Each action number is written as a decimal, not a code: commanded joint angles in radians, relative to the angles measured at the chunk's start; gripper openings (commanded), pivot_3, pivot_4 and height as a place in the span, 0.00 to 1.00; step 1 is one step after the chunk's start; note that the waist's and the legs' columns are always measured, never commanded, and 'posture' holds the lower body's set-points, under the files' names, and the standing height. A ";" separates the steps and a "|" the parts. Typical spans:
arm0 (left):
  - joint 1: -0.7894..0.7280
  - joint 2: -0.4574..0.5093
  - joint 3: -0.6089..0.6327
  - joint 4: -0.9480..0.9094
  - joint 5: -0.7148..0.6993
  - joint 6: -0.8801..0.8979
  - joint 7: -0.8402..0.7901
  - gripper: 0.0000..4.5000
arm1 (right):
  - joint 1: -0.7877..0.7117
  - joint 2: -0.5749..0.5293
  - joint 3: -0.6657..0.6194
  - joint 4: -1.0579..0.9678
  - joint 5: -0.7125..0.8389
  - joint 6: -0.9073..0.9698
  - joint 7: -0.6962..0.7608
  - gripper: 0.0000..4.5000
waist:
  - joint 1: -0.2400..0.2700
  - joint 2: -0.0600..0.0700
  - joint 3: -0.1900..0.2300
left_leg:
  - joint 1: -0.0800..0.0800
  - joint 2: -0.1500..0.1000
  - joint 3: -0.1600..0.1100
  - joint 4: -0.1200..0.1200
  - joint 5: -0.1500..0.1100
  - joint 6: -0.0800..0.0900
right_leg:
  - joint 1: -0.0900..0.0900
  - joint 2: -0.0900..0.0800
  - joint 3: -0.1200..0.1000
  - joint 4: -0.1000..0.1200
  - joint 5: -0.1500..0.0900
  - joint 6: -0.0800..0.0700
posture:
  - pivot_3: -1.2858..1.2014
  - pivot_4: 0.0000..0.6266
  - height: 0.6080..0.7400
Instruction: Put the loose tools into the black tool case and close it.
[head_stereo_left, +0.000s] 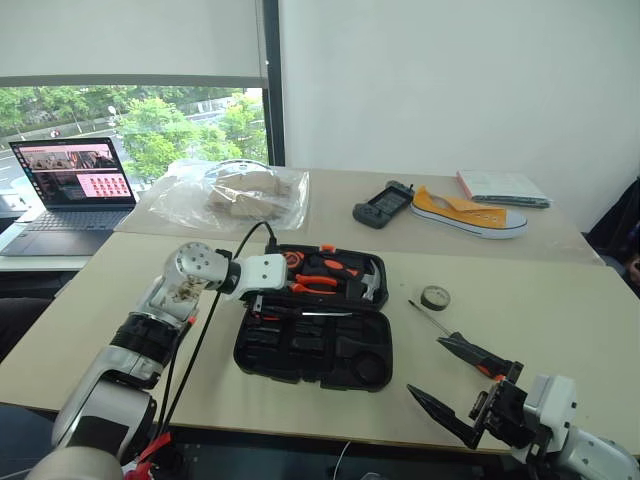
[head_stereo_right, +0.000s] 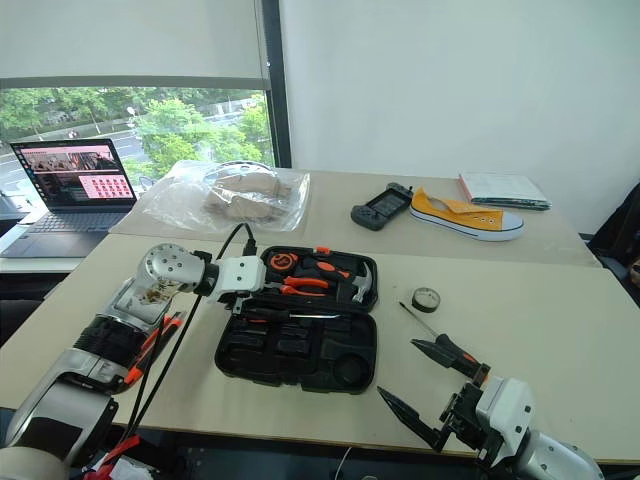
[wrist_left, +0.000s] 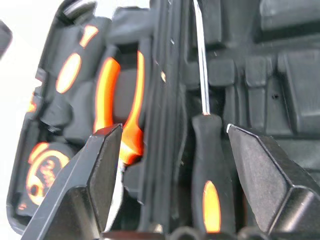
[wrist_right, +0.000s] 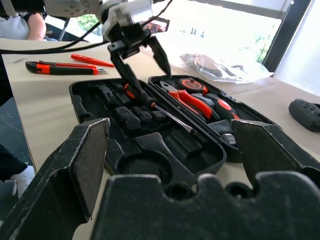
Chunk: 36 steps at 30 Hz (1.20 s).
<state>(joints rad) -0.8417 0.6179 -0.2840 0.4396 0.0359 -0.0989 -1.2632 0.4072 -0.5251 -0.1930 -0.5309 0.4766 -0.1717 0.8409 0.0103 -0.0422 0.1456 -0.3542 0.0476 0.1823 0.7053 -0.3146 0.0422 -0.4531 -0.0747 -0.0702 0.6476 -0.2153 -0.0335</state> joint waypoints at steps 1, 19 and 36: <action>0.034 -0.026 0.041 0.015 -0.067 0.048 -0.018 0.48 | -0.007 0.001 0.001 -0.039 0.009 0.003 -0.012 1.00 | 0.001 0.000 0.000 | 0.000 0.000 0.000 0.000 0.000 0.000 | 0.000 0.000 0.000 0.000 0.000 0.000 | 0.52 0.24 1.00; 0.094 -0.132 -0.030 0.071 0.005 0.116 0.051 0.01 | 0.030 -0.006 -0.016 -0.075 0.019 0.007 -0.041 1.00 | 0.004 0.000 0.000 | 0.002 -0.002 -0.002 0.001 0.000 0.000 | 0.004 -0.002 -0.001 0.000 -0.002 0.003 | 0.52 0.24 1.00; 0.189 -0.115 0.208 -0.037 -0.224 0.012 0.019 0.13 | 0.149 0.007 -0.156 -0.067 0.080 0.030 -0.075 1.00 | 0.002 0.010 -0.007 | 0.006 -0.002 -0.007 0.000 -0.003 0.004 | 0.013 -0.003 -0.002 -0.004 -0.002 0.004 | 0.52 0.24 1.00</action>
<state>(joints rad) -0.6578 0.4761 -0.1788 0.4429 -0.0825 -0.0219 -1.2067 0.5161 -0.5208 -0.2777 -0.5751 0.5175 -0.1375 0.7621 0.0120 -0.0325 0.1389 -0.3493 0.0460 0.1745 0.7056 -0.3175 0.0464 -0.4417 -0.0775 -0.0727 0.6441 -0.2176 -0.0301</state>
